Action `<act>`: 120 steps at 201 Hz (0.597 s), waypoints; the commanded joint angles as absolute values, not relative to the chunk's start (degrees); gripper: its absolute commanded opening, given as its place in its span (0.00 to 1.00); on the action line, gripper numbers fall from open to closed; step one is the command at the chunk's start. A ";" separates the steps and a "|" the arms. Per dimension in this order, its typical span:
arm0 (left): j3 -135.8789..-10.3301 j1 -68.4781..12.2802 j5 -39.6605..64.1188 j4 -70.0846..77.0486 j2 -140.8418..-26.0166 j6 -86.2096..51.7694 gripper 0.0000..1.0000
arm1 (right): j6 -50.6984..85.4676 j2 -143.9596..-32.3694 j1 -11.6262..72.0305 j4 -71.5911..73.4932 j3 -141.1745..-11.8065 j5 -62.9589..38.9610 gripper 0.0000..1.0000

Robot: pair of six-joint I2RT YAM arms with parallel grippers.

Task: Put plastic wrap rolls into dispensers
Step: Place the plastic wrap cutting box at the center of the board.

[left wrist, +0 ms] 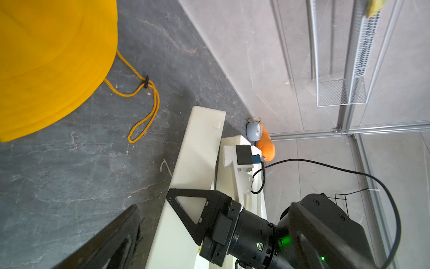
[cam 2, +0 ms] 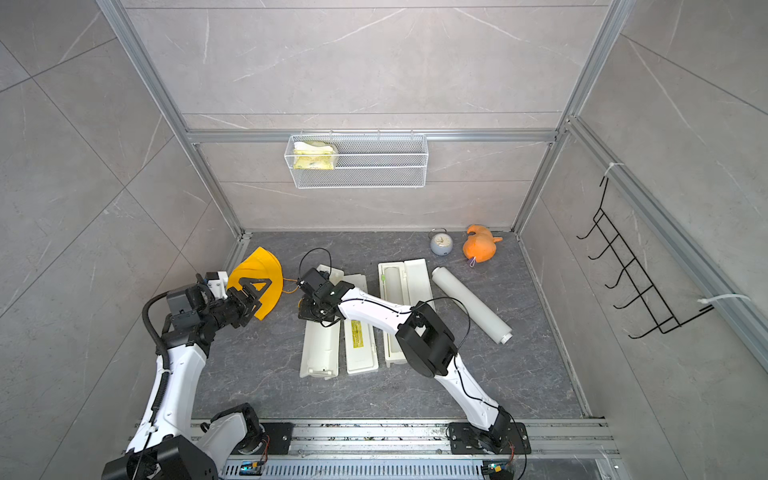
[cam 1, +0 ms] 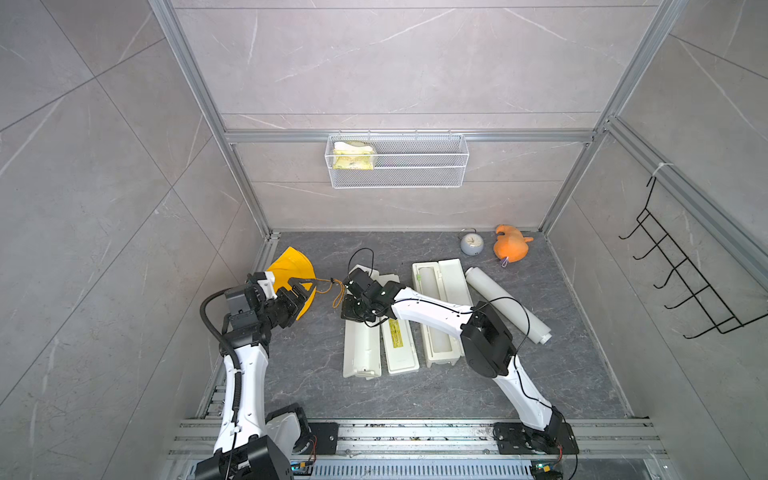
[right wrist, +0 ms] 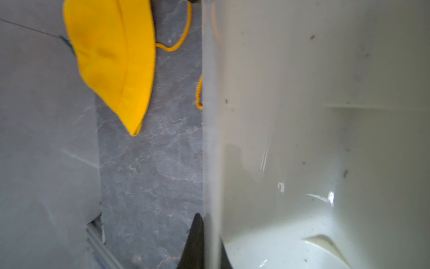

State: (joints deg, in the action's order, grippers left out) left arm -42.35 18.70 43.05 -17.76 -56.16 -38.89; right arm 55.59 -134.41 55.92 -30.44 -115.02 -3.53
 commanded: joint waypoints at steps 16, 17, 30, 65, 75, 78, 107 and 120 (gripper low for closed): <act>-41.25 18.95 43.16 -17.45 -57.01 -37.10 1.00 | 51.68 -138.55 56.78 -41.19 -124.93 3.67 0.42; -41.23 18.97 43.16 -17.43 -57.07 -37.10 1.00 | 51.50 -138.62 56.78 -41.16 -125.04 3.55 0.43; -40.75 18.94 42.98 -17.24 -57.41 -37.13 1.00 | 49.54 -138.72 56.83 -41.22 -125.78 2.08 0.55; -38.67 18.75 42.33 -17.20 -57.87 -38.04 0.98 | 44.03 -133.51 56.78 -41.63 -123.05 3.14 0.58; -37.66 18.64 42.16 -17.47 -58.09 -38.14 0.97 | 41.11 -130.66 56.56 -41.66 -121.06 4.47 0.61; -37.36 18.57 42.12 -17.61 -58.10 -38.14 0.96 | 40.15 -129.84 56.38 -41.73 -120.46 4.56 0.61; -34.19 15.58 39.99 -18.09 -57.83 -38.46 0.93 | 28.61 -121.37 53.41 -45.38 -115.45 3.82 0.67; -33.66 12.68 37.51 -18.93 -58.07 -38.24 0.92 | 24.49 -116.88 50.61 -47.06 -111.32 3.49 0.69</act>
State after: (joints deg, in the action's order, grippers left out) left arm -34.30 16.38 40.66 -18.09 -58.02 -38.87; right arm 36.18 -127.11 55.11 -42.41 -116.05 2.42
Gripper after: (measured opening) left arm 0.930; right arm 0.672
